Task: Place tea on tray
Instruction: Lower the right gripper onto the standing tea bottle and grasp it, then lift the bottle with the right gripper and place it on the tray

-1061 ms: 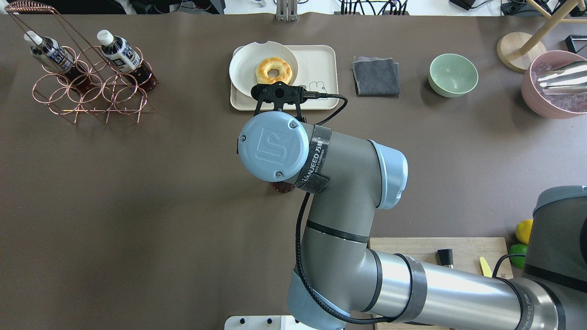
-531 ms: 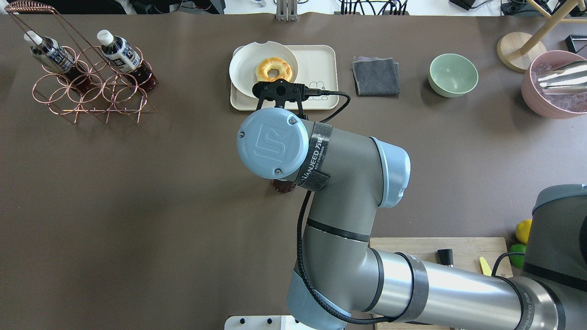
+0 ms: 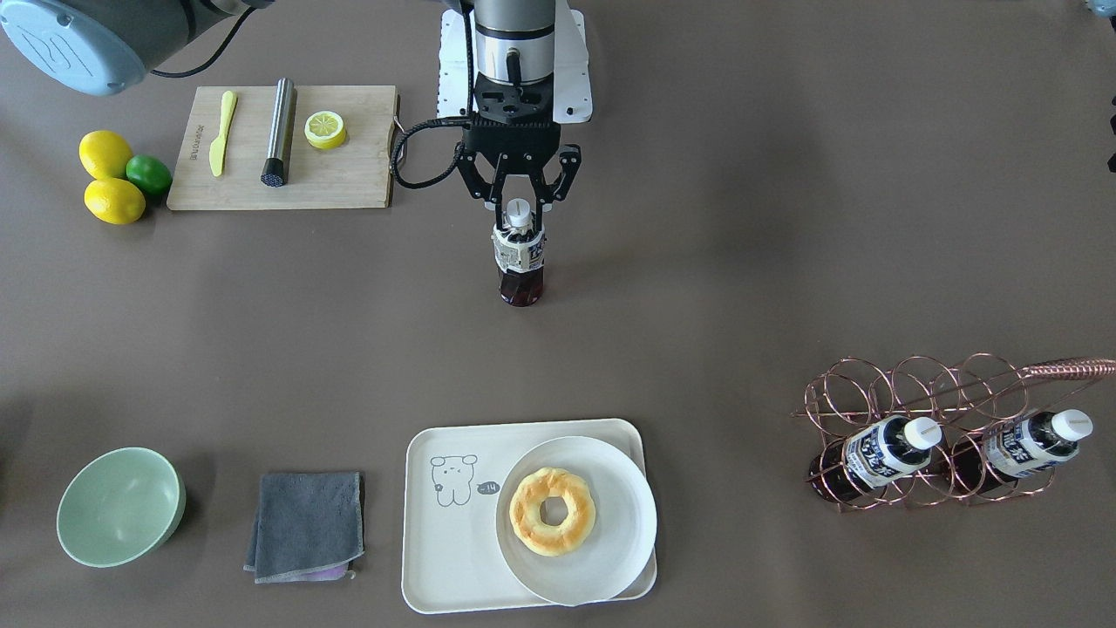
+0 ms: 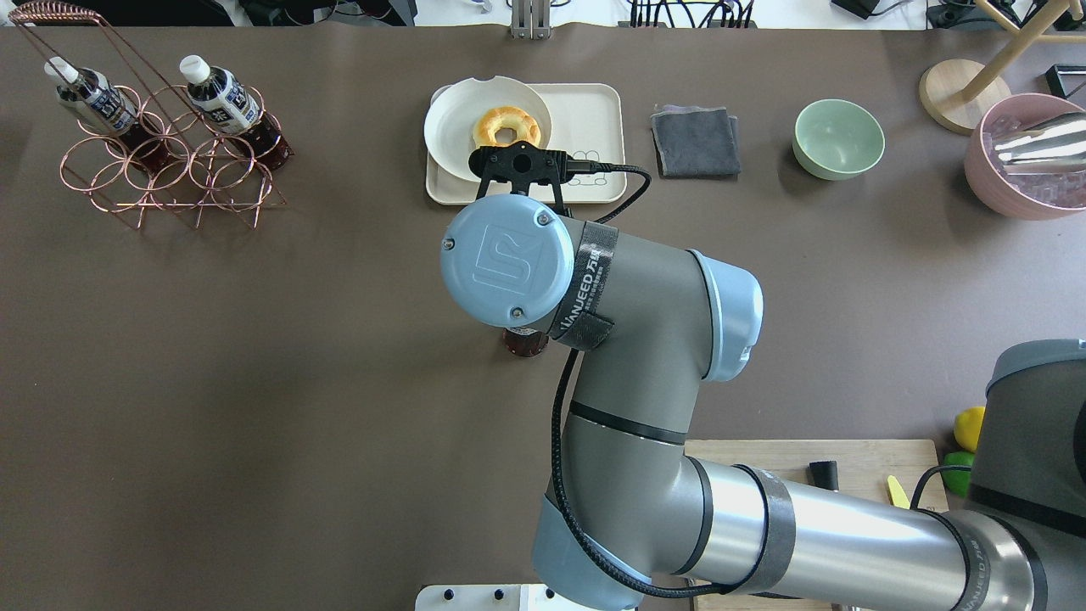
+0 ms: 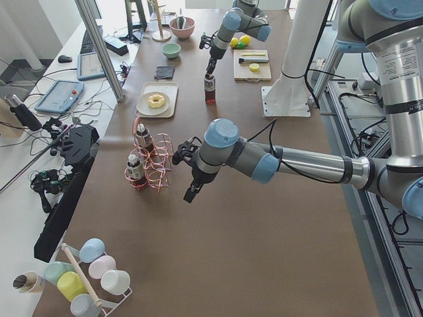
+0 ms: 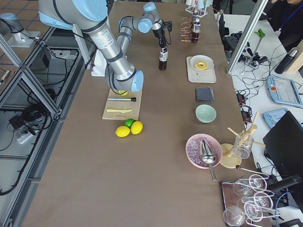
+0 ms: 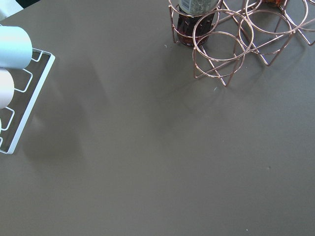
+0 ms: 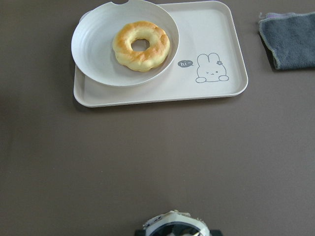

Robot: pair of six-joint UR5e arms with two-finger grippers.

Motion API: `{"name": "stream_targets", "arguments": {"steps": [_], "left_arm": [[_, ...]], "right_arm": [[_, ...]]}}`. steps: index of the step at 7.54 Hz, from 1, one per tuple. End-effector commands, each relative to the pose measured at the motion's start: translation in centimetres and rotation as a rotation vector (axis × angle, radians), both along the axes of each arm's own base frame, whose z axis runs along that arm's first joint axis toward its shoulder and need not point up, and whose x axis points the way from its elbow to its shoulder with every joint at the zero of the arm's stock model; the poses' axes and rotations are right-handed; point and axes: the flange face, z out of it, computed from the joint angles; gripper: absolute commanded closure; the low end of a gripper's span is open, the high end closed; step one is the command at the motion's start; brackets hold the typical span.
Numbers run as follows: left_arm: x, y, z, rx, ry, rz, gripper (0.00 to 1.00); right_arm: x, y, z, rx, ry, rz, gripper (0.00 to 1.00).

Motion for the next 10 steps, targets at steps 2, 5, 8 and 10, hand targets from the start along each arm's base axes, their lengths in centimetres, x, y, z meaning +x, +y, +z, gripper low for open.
{"name": "stream_targets", "arguments": {"steps": [2,5,8,10], "left_arm": [[0.0,-0.1,-0.2,0.003,0.001,-0.001,0.02],[0.0,0.1,1.8,-0.068,0.001,-0.009,0.01],[-2.3,0.7,3.0,-0.126,0.028,-0.056,0.01],[-2.9,0.8,2.9,-0.124,0.031,-0.070,0.01]], "right_arm": [[1.9,-1.8,-1.8,0.000,0.006,0.024,1.00],[7.8,-8.5,-1.9,0.019,0.030,0.006,1.00],[10.6,-16.6,0.8,0.011,0.036,0.015,1.00],[11.5,-21.4,2.8,-0.005,0.017,0.020,1.00]]}}
